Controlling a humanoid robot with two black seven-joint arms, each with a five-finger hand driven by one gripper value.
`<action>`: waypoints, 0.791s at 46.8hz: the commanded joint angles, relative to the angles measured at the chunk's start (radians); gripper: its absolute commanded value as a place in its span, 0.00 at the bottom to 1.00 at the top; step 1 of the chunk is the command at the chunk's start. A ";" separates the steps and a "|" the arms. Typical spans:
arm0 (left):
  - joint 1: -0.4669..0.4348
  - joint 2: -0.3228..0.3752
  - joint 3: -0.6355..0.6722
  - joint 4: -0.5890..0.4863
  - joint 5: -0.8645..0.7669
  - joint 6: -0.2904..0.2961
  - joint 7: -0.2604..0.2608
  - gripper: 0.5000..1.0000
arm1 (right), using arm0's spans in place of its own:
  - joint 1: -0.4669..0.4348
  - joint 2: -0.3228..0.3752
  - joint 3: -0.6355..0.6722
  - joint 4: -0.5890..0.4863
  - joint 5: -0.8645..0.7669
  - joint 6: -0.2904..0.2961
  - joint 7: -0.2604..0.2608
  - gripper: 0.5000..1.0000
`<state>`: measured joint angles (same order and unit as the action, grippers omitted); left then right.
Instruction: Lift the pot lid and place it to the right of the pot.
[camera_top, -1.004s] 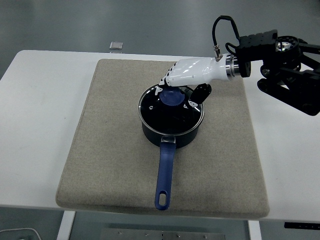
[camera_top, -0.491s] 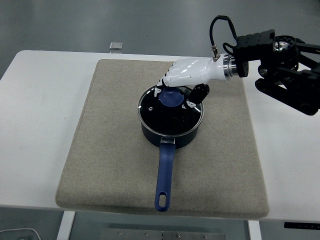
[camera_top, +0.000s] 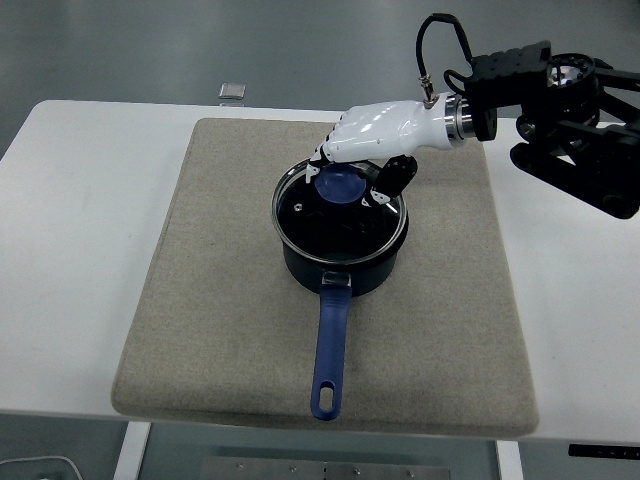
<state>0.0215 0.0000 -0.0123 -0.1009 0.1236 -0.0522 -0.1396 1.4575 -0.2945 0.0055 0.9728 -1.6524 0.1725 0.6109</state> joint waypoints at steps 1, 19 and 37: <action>0.000 0.000 0.000 0.000 0.001 0.000 0.000 1.00 | 0.003 0.000 0.002 0.001 0.002 -0.001 0.000 0.00; 0.000 0.000 0.000 0.000 0.001 0.000 0.000 1.00 | 0.024 0.002 0.005 -0.046 0.008 -0.002 0.000 0.00; 0.000 0.000 0.000 0.000 0.001 0.000 0.000 1.00 | 0.026 0.011 0.013 -0.203 0.014 -0.007 0.000 0.00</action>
<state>0.0214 0.0000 -0.0124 -0.1014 0.1236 -0.0522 -0.1396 1.4837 -0.2837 0.0184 0.7870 -1.6387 0.1657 0.6110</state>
